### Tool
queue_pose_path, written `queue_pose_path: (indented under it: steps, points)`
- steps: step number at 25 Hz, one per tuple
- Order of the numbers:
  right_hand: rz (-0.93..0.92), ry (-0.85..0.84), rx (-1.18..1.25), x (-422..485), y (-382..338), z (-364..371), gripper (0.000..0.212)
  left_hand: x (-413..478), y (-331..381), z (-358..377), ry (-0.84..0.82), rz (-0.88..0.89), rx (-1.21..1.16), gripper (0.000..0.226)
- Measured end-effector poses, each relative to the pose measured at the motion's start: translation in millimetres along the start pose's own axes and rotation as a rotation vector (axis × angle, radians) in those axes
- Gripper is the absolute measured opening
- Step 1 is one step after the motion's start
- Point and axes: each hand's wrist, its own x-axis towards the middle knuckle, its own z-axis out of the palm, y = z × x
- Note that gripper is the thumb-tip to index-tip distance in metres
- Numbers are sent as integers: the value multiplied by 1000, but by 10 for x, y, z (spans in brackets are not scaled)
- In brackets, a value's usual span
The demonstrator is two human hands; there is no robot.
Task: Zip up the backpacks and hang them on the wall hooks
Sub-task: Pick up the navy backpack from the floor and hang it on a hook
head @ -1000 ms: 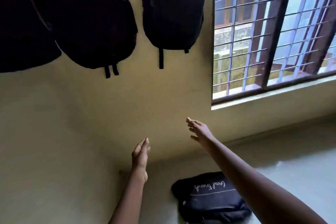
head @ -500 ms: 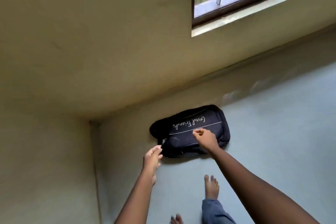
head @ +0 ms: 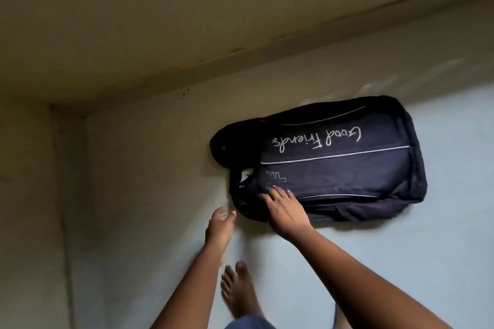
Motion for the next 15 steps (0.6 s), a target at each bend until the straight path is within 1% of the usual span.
queue_pose_path:
  steps: [2, 3, 5, 6, 8, 9, 10, 12, 13, 14, 15]
  points:
    - [-82, 4, -120, 521, 13, 270, 59, 450, -75, 90, 27, 8, -28, 42]
    - [-101, -11, -186, 739, 23, 426, 56, 658, -121, 140, 31, 17, -29, 42]
    - [-108, -33, -276, 951, 84, 645, 43, 893, -164, 221, 23, 28, -47, 42]
    - [-102, -11, -257, 931, 111, 661, 37, 903, -172, 245, 12, 34, -53, 41]
    - [-94, 47, -96, 705, 140, 506, 29, 707, -145, 244, -3, 35, -94, 39]
    - [-68, 70, 29, 529, 142, 329, 25, 528, -95, 233, -16, 27, -152, 39]
    - [-36, 91, 157, 333, 140, 136, 26, 337, -55, 226, -42, 7, -216, 38]
    - [12, 101, 363, -145, 121, -399, 30, -185, 133, 161, -137, -42, -363, 29]
    - [12, 87, 456, -420, 101, -735, 24, -498, 290, 123, -184, -57, -436, 25]
    - [0, 66, 534, -712, 72, -1065, 15, -824, 437, 83, -215, -62, -484, 23]
    - [-20, 46, 614, -1048, 17, -1401, 11, -1192, 555, 46, -236, -48, -499, 25]
